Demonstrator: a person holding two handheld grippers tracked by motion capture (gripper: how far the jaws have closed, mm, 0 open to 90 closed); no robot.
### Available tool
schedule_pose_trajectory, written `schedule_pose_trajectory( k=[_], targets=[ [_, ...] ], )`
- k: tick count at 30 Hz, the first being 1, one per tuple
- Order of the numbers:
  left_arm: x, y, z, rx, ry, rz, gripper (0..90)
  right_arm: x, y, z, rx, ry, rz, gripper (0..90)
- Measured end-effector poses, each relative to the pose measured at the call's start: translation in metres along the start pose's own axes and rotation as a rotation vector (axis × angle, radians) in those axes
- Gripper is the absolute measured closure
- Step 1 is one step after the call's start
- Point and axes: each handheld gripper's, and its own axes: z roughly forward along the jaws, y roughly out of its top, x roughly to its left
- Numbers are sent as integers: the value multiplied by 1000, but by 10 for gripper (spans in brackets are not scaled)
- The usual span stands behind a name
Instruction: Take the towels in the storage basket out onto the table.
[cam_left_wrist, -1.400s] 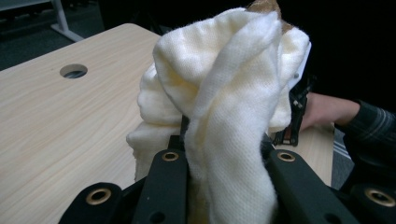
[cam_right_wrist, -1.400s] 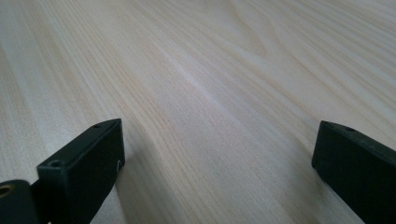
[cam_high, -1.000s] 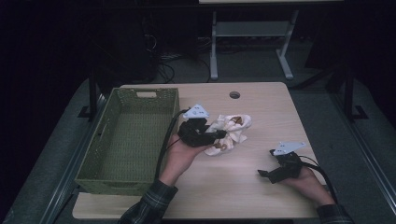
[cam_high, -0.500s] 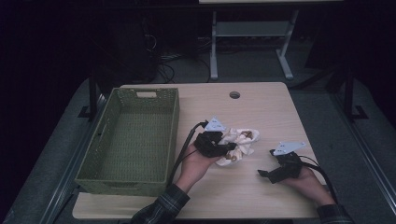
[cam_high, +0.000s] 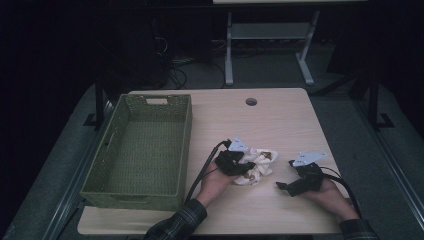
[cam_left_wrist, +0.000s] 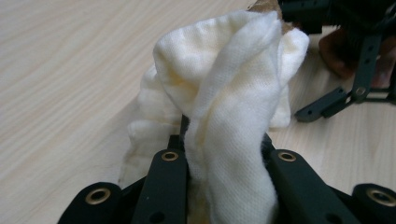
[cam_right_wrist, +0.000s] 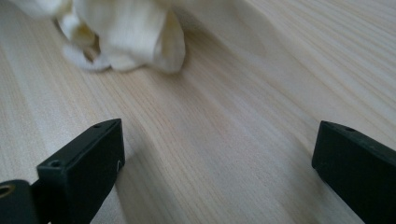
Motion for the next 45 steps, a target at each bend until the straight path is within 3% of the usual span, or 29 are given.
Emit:
schedule_pose_trajectory(
  k=[8,12,16,22,28,31,33,35,37,40,43,45],
  targets=[
    [-1,-12,24,60,-3,35,739,0,0,0,0,1,-2,19],
    [-1,-12,25,57,-1,23,702,0,0,0,-1,3,-3,19],
    [-2,-9,19,64,-7,21,517,0,0,0,-1,3,-3,19],
    [-4,-4,-7,34,9,26,411,0,0,0,-1,4,-1,19],
    [-5,-16,-32,24,50,-8,411,1,0,0,-2,4,0,19],
    [-12,-22,-43,11,77,-27,428,1,0,-1,6,2,-6,21],
    [-17,-24,-48,2,80,-34,445,1,1,-2,19,2,-7,69],
    [-23,-27,-53,-6,89,-32,473,1,2,-6,15,32,-15,189],
    [-29,-27,-56,-9,72,-24,531,0,4,-10,-13,67,15,230],
    [-38,-25,-55,-35,28,-17,632,2,6,-15,-48,80,6,278],
    [-45,-25,-46,-12,6,5,650,6,8,-18,-84,94,-2,326],
    [-47,-27,-38,12,13,25,627,7,9,-19,-100,105,3,332]
  ],
)
